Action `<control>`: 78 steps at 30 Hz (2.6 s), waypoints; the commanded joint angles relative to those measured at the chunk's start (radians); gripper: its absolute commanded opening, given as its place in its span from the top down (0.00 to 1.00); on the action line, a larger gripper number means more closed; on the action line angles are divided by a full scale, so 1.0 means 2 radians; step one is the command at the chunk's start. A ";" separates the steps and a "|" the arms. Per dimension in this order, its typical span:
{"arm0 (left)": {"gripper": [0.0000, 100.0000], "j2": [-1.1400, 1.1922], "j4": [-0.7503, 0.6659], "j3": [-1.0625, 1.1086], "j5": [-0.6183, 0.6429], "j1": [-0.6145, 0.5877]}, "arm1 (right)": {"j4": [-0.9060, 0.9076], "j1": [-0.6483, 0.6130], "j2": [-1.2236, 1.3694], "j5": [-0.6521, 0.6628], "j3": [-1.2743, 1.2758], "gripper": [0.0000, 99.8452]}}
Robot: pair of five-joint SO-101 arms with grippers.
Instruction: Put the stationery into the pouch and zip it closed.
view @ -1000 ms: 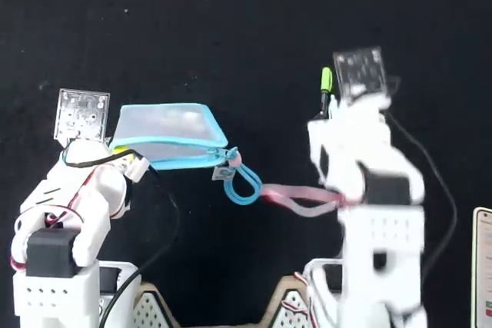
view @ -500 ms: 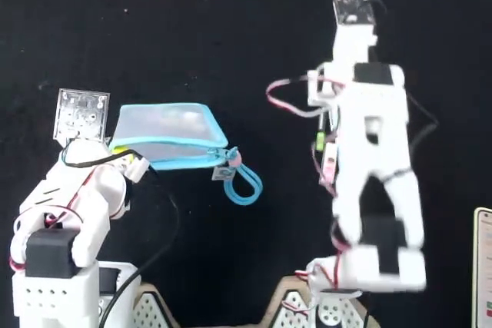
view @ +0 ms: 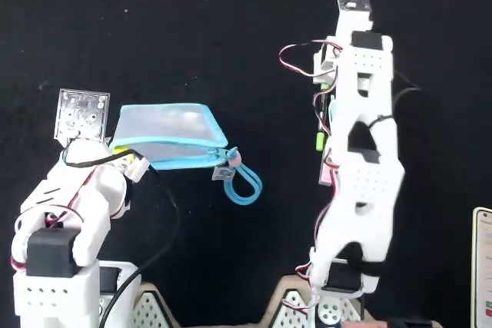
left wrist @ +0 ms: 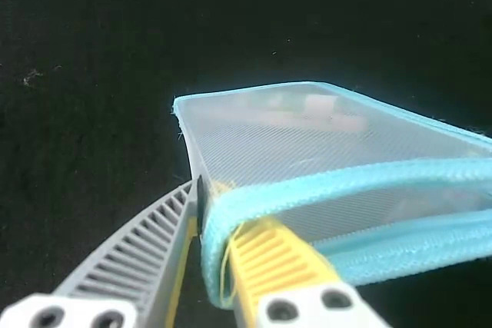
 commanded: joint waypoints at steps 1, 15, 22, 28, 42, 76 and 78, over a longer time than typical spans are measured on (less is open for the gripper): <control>0.97 -0.003 0.002 -0.005 -0.005 -0.006 | 0.039 0.005 0.061 -0.004 -0.149 0.89; 0.97 -0.003 0.002 -0.005 -0.005 -0.006 | 0.096 -0.004 0.284 -0.002 -0.452 0.89; 0.97 -0.003 0.002 -0.005 -0.005 -0.006 | 0.098 -0.004 0.286 -0.001 -0.435 0.92; 0.97 -0.003 0.002 -0.005 -0.005 -0.006 | 0.124 -0.004 0.283 0.028 -0.451 0.99; 0.97 -0.003 0.002 -0.005 -0.005 -0.006 | 0.228 -0.030 0.170 0.027 -0.440 0.99; 0.97 -0.003 0.002 -0.005 -0.005 -0.006 | -0.112 -0.097 -0.290 0.021 0.524 0.98; 0.97 -0.003 0.002 -0.005 -0.005 -0.006 | -0.118 -0.097 -0.320 0.021 0.549 0.94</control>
